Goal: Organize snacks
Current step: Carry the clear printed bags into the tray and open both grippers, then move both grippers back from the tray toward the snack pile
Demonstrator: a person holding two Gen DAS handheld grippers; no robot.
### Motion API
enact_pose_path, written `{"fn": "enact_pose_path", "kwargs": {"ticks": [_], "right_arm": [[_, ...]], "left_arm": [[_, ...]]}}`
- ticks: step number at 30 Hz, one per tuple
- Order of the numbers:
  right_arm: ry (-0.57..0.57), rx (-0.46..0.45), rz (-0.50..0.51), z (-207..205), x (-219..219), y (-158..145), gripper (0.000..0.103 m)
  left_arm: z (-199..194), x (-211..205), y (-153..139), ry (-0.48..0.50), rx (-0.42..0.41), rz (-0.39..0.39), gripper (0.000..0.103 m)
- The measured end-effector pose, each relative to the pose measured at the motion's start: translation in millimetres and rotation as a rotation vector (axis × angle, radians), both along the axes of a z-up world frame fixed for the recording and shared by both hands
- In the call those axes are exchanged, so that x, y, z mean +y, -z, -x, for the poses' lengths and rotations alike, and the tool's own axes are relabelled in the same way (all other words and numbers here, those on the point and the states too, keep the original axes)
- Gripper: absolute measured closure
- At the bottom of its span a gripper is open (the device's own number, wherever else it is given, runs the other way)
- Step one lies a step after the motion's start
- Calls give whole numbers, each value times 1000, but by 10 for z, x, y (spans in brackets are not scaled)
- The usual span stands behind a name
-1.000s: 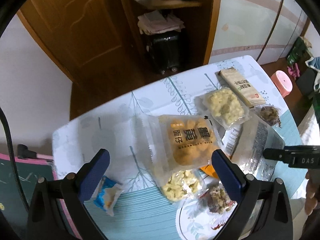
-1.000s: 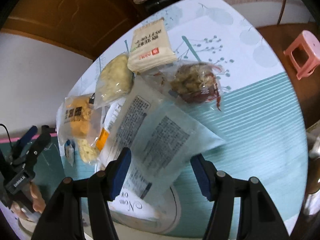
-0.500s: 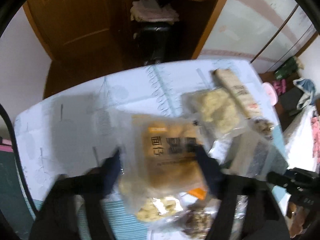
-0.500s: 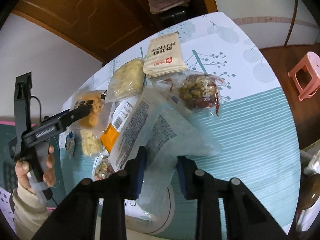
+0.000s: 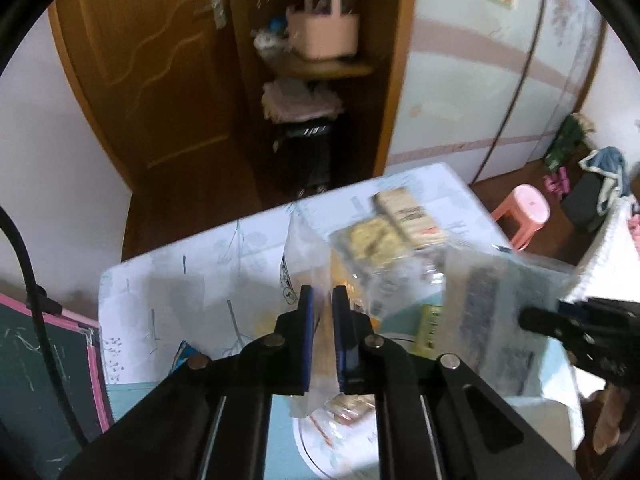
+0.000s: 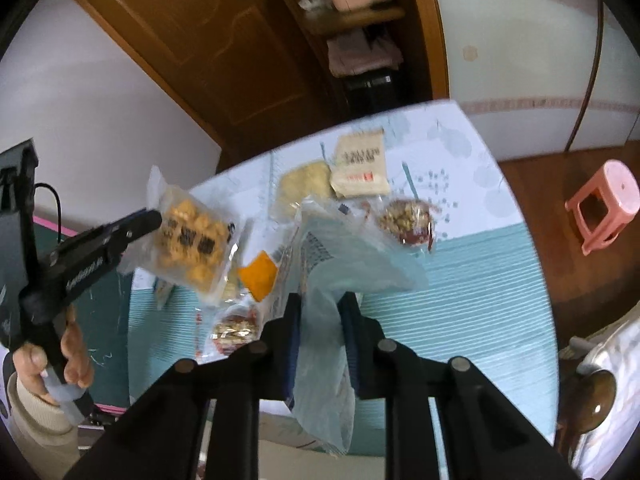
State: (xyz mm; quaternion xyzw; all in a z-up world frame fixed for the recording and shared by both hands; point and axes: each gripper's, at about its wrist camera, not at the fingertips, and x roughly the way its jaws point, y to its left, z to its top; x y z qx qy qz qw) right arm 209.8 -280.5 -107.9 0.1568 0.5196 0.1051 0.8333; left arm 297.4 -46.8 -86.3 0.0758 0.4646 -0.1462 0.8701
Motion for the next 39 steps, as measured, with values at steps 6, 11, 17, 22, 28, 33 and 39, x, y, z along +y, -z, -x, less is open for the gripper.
{"fn": "enact_pose_path", "kwargs": {"ticks": [6, 11, 17, 22, 28, 33, 39], "right_arm": [[-3, -150, -13, 405, -23, -708, 84], [-19, -290, 8, 923, -18, -1257, 84], [-80, -382, 34, 1549, 81, -1588, 84], [-131, -390, 88, 1962, 200, -1548, 84], [-208, -271, 121, 2220, 298, -1191, 83], [-238, -229, 176, 2420, 387, -978, 69], [-215, -347, 273, 2686, 503, -1016, 33]], "left_arm": [[806, 54, -956, 62, -161, 74, 97], [1527, 123, -1557, 97, -276, 113, 99], [2283, 173, -1757, 137, -332, 127, 103], [2780, 171, -1623, 166, -328, 114, 103], [3118, 190, -1365, 149, -307, 88, 103], [3315, 230, -1150, 121, -276, 81, 79], [3550, 253, -870, 67, -294, 79, 5]]}}
